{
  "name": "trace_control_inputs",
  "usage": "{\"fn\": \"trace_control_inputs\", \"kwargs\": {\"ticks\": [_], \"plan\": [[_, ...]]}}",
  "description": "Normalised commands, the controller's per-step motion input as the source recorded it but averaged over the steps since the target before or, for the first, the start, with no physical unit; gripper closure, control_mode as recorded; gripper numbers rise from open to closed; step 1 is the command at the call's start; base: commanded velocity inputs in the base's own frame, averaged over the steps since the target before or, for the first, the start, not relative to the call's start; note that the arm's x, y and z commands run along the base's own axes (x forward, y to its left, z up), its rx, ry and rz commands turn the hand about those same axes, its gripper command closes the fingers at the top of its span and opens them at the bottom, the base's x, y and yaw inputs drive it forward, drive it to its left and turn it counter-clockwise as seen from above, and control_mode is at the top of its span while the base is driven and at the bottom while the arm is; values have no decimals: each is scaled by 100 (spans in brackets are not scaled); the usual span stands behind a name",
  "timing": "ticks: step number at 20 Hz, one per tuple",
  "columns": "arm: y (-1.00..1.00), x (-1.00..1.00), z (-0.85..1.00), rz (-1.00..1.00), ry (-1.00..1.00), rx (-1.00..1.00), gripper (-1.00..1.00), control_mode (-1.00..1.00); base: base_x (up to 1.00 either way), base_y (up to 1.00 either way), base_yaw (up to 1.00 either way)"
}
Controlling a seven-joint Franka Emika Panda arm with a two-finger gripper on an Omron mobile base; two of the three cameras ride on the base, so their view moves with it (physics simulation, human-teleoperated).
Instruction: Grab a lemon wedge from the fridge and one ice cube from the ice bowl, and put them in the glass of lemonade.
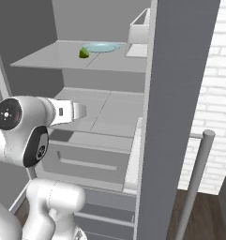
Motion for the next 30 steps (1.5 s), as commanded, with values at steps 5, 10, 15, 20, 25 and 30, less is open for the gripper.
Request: {"fn": "trace_control_inputs", "kwargs": {"ticks": [5,10,15,20,25,30], "plan": [[6,5,0,-1,1,-1,-100,-100,54,41,-1],[11,20,24,-3,0,0,-100,-100,0,0,0],[7,19,58,0,-5,0,-100,-100,0,0,0],[0,30,51,0,-1,14,-100,-100,0,0,0],[11,36,31,0,0,20,-100,-100,0,0,0],[21,44,17,0,2,6,-100,-100,0,0,0]]}}
